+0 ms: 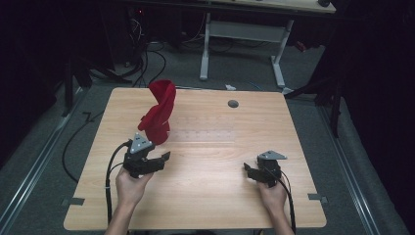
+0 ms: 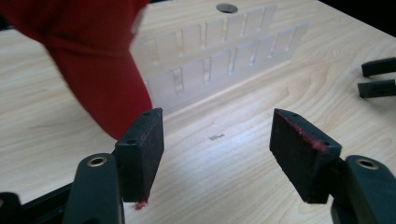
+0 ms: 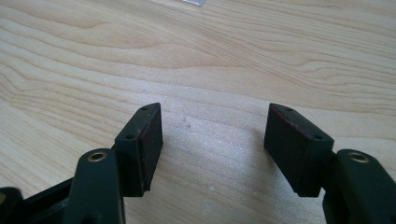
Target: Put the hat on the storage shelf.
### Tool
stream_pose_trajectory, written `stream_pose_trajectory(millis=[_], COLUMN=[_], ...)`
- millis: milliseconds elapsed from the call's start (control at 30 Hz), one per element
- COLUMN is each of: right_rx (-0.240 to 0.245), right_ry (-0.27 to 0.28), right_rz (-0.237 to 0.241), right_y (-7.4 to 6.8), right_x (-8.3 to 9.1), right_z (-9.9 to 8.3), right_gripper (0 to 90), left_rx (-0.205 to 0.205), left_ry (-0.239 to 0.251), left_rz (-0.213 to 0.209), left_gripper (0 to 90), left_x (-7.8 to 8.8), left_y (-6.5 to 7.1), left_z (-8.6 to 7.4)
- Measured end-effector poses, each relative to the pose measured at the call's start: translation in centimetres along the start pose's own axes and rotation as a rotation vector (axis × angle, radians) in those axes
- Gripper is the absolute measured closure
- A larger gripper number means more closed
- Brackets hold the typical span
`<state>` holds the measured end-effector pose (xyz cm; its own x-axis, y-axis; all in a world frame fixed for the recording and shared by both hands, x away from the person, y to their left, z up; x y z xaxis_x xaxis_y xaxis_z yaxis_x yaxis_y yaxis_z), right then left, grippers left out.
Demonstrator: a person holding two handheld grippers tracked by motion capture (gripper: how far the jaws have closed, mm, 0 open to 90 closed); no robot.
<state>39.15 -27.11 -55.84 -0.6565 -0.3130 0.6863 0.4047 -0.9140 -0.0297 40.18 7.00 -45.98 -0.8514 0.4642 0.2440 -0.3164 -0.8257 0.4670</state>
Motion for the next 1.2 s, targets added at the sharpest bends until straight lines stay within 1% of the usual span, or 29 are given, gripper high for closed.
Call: stream_pose_trajectory(millis=[200, 300, 400, 500, 533, 633, 733, 800, 900, 1000, 1100, 1200], right_rx=[0.001, 0.001, 0.001, 0.002, 0.002, 0.002, 0.002, 0.002, 0.002, 0.002, 0.001, 0.001], right_ry=[0.000, 0.000, 0.000, -0.001, -0.001, -0.001, -0.001, -0.001, -0.001, -0.001, -0.001, -0.001], right_rz=[0.000, 0.000, 0.000, 0.001, 0.001, 0.001, 0.001, 0.001, 0.001, 0.001, 0.001, 0.000], right_y=[0.0, 0.0, 0.0, 0.0, 0.0, 0.0, 0.0, 0.0, 0.0, 0.0, 0.0, 0.0], right_x=[0.0, 0.0, 0.0, 0.0, 0.0, 0.0, 0.0, 0.0, 0.0, 0.0, 0.0, 0.0], right_z=[0.0, 0.0, 0.0, 0.0, 0.0, 0.0, 0.0, 0.0, 0.0, 0.0, 0.0, 0.0], right_gripper=[37.5, 37.4, 37.4, 37.2, 37.2, 37.2, 37.1, 37.1, 37.0, 37.0, 37.0, 37.0], left_rx=[-0.020, -0.035, -0.041, -0.032, -0.042, -0.049, -0.074, -0.081, -0.108, -0.102, -0.114, -0.125], left_ry=[-0.039, -0.056, -0.071, -0.091, -0.099, -0.116, -0.126, -0.140, -0.151, -0.155, -0.144, -0.154], left_rz=[-0.008, -0.005, -0.004, -0.001, 0.000, 0.005, 0.019, 0.029, 0.039, 0.045, 0.066, 0.082], left_gripper=[35.2, 35.0, 34.8, 34.6, 34.5, 34.5, 34.5, 34.5, 34.1, 34.1, 34.3, 34.3], left_x=[-0.4, -0.7, -0.9, -1.3, -1.4, -1.9, -2.4, -2.8, -3.3, -3.9, -4.7, -5.5], left_y=[0.3, 0.4, 0.4, 0.2, 0.2, 0.2, 0.1, 0.0, 0.0, -0.1, -0.2, -0.3], left_z=[-1.9, -2.7, -3.5, -4.4, -4.7, -5.6, -6.5, -7.1, -7.7, -8.1, -8.5, -9.2])
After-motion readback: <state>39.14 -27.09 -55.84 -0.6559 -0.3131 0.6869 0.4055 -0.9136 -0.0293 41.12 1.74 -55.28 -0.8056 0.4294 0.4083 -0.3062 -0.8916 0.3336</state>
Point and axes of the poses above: each handheld gripper's, and its own axes: x roughly backward along the jaws, z roughly out of its top, y roughly to its right, the point moved 4 cm from there along -x, roughly forward along the jaws, and after that the axes turned 4 degrees about z, right-handed, at the moved point
